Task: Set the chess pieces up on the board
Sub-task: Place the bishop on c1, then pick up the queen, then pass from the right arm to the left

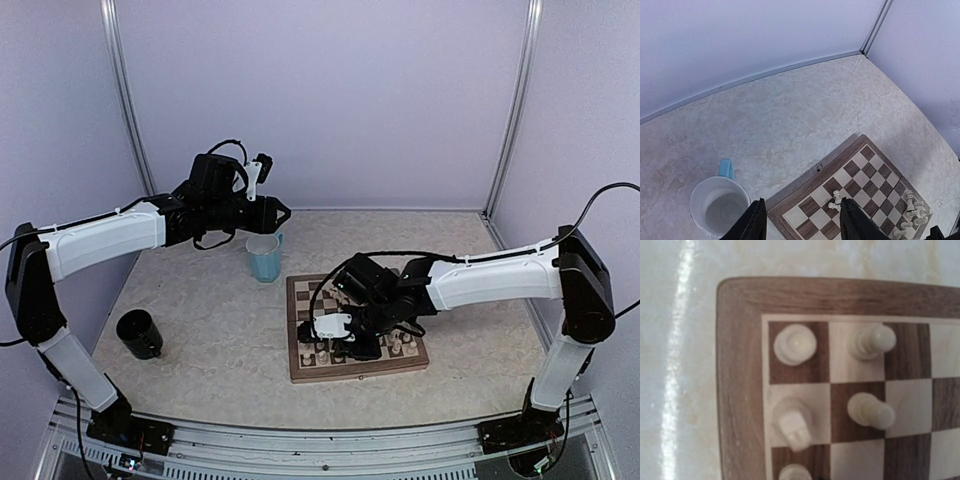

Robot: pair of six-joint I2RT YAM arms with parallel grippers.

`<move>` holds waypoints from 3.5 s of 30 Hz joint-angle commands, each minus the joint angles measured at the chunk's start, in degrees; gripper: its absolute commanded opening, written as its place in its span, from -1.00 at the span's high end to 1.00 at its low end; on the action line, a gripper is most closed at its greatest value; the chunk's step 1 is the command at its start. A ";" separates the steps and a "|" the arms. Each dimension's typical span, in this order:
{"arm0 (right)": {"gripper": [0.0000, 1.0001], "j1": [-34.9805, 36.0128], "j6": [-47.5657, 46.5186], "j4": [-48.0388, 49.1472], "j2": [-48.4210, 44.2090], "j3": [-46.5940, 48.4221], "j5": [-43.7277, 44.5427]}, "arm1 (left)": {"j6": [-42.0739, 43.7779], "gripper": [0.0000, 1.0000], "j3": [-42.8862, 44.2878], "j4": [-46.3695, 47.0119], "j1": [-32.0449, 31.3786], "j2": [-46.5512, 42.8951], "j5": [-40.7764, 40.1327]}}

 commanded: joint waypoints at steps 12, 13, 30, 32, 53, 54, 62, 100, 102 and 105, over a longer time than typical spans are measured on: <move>0.24 0.55 -1.79 -2.47 -4.24 2.04 1.10 | 0.41 -0.01 2.46 -0.38 -0.07 -0.08 1.23; 0.22 -0.18 -2.05 -3.64 -5.23 2.92 0.03 | 0.45 -0.01 2.47 -0.42 -0.07 -0.01 1.27; 0.33 -31.41 -21.48 -10.18 -16.04 -5.10 -10.65 | 2.02 -0.02 7.18 -6.61 -3.52 5.75 4.86; 0.32 -31.40 -24.76 -10.79 -15.70 -6.98 -9.49 | 2.42 -0.01 7.52 -7.20 -4.07 6.32 4.48; 0.24 -27.66 -28.54 -10.42 -5.22 -6.87 -5.18 | 3.00 -0.02 7.77 -7.83 -4.55 6.79 4.42; 0.24 -27.35 -28.58 -10.38 -4.98 -6.84 -5.12 | 3.01 -0.02 7.76 -7.77 -4.55 6.72 4.46; 0.32 -26.07 -27.53 -9.68 -2.20 -5.21 -5.76 | 3.00 -0.02 7.75 -7.80 -4.55 6.94 4.63; 0.87 -29.61 -22.76 -13.95 -9.27 -1.83 -11.41 | 3.88 0.01 7.98 -7.83 -7.37 8.89 7.01; 0.88 -29.64 -19.35 -11.92 -10.50 -1.06 -11.69 | 3.55 0.01 8.03 -7.71 -8.75 9.31 7.61; 0.86 -29.46 -14.35 -10.18 -12.67 0.85 -14.63 | -0.40 0.00 8.36 -5.64 -10.32 11.18 13.26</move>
